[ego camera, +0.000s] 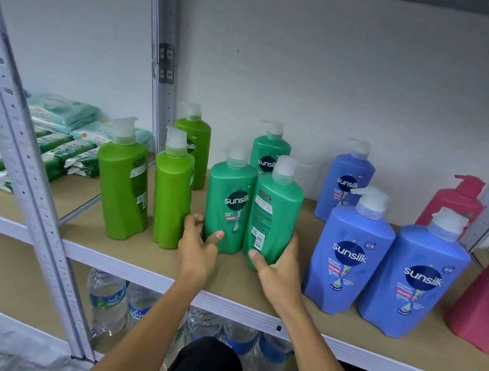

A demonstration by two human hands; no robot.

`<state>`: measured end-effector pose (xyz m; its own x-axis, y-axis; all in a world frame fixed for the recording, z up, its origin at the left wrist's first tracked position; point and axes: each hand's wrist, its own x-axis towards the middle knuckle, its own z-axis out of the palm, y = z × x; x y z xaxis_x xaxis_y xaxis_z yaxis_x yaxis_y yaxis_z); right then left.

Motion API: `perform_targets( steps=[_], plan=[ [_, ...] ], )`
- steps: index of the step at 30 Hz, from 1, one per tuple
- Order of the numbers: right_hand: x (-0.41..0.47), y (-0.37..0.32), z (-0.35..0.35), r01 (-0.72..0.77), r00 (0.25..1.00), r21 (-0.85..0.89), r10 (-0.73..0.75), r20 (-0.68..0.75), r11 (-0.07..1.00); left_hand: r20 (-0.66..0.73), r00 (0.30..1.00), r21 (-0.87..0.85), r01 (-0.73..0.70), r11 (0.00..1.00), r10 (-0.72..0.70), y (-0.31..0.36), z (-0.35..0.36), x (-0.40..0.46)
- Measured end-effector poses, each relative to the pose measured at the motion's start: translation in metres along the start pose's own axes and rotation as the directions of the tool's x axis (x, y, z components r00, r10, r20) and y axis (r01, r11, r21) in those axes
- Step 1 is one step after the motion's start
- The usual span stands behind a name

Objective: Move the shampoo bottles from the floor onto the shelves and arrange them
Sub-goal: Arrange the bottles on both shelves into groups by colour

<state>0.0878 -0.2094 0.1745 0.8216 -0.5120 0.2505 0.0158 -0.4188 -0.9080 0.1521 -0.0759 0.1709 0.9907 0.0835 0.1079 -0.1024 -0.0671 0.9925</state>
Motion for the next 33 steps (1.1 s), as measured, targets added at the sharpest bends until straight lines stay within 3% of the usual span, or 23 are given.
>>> perform_targets(
  steps=[3, 8, 20, 24, 33],
  plan=[
    [0.000, 0.000, 0.003, -0.011, 0.998, 0.000, 0.011, -0.054, 1.000, -0.072, 0.997, -0.047, 0.020, 0.999, -0.023, -0.001, 0.000, -0.002],
    [-0.001, 0.003, 0.002, -0.030, 0.993, -0.025, 0.027, -0.116, 0.999, -0.292, 0.955, 0.103, -0.017, 0.995, 0.047, 0.013, 0.014, -0.020],
    [0.014, 0.003, 0.007, -0.043, 0.990, -0.055, 0.035, -0.137, 0.998, -0.080, 0.994, 0.134, -0.061, 0.989, 0.072, 0.012, 0.028, 0.002],
    [0.012, 0.000, 0.003, -0.049, 0.980, -0.067, 0.035, -0.195, 0.997, -0.049, 0.996, 0.203, -0.064, 0.977, 0.076, 0.011, 0.028, 0.006],
    [-0.006, 0.000, 0.002, -0.037, 0.983, -0.198, 0.001, -0.182, 0.979, 0.070, 0.990, 0.400, -0.139, 0.906, 0.121, 0.009, 0.006, -0.003]
  ],
)
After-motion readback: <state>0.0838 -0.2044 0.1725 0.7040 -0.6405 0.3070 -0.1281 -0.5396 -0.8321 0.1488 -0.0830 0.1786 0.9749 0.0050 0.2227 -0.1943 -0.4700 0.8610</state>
